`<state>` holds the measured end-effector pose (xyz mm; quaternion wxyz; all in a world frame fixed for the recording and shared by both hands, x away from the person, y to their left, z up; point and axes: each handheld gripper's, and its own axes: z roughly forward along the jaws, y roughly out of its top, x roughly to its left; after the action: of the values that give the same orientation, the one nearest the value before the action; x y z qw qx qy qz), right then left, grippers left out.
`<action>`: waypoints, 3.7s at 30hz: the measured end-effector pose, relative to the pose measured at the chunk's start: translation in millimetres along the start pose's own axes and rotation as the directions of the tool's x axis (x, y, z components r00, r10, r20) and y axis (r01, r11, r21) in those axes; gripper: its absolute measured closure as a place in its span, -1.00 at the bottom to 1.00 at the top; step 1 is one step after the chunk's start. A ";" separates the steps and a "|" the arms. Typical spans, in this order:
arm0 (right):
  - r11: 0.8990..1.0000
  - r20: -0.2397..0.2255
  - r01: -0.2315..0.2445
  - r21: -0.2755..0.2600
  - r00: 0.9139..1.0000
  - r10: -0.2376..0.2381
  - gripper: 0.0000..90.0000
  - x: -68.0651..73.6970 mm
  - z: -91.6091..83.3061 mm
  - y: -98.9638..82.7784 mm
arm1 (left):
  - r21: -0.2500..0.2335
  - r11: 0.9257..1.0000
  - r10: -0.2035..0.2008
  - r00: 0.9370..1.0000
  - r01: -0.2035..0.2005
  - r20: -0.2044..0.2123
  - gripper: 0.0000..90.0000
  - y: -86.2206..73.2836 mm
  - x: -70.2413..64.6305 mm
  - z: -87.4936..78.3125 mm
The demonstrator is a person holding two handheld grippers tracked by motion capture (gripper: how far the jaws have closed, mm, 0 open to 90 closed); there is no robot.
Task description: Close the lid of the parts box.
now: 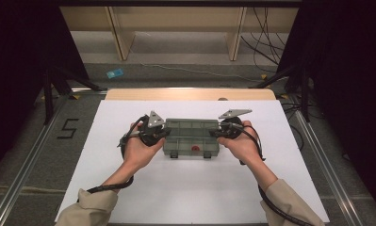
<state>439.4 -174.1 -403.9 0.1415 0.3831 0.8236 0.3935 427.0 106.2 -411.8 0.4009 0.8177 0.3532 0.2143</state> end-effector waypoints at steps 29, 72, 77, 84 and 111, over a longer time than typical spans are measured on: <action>0.999 -0.002 0.010 0.032 1.000 -0.010 1.00 0.4 3.9 -7.5 | 0.050 0.999 0.011 1.000 -0.012 0.013 1.00 -6.3 -1.0 1.6; 0.998 -0.002 -0.011 0.055 1.000 0.011 1.00 2.4 9.3 -18.3 | 0.105 0.994 0.032 0.999 -0.036 0.034 1.00 -14.7 0.2 4.7; 0.999 0.001 -0.010 0.053 1.000 0.010 1.00 1.9 10.1 -19.6 | 0.117 0.992 0.036 0.999 -0.040 0.034 1.00 -15.3 -0.1 5.3; 0.999 0.002 -0.009 0.050 1.000 0.009 1.00 1.9 11.3 -21.1 | 0.122 0.992 0.033 0.999 -0.038 0.039 1.00 -16.8 -0.7 7.3; 0.997 0.012 -0.014 0.071 1.000 0.013 1.00 -2.0 11.7 -27.0 | 0.134 0.991 0.021 0.999 -0.025 0.031 1.00 -21.8 -1.0 12.7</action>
<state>433.0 -179.9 -432.1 0.1300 0.3959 0.8336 0.3626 425.5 108.4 -436.9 0.3476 0.8500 0.3514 0.1823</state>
